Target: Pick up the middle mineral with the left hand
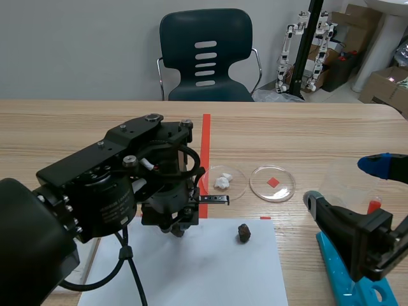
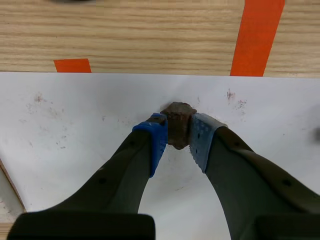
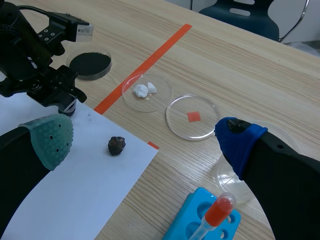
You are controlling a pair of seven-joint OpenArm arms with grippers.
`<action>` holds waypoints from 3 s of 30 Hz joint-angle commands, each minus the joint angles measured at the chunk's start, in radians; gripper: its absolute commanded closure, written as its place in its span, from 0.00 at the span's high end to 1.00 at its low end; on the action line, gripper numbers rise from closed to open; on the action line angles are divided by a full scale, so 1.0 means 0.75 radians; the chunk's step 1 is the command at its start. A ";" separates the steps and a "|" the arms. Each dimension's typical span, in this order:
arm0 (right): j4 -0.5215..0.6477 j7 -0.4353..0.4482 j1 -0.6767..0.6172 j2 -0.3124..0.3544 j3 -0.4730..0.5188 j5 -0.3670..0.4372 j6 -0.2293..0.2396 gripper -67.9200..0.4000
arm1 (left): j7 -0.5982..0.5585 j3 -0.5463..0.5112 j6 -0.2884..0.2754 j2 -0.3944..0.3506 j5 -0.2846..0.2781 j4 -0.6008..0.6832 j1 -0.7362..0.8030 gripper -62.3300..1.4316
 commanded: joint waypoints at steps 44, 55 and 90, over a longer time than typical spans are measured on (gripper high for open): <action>0.027 0.021 0.001 0.004 0.011 0.014 0.001 0.87 | 0.165 -0.007 0.013 -0.117 0.002 0.337 0.080 0.20; 0.027 0.021 0.001 0.004 0.011 0.014 0.001 0.87 | 0.175 -0.007 0.013 -0.118 0.003 0.347 0.083 0.20; 0.027 0.021 0.001 0.004 0.011 0.014 0.001 0.87 | -0.128 -0.006 0.007 0.032 0.011 -0.052 0.041 0.87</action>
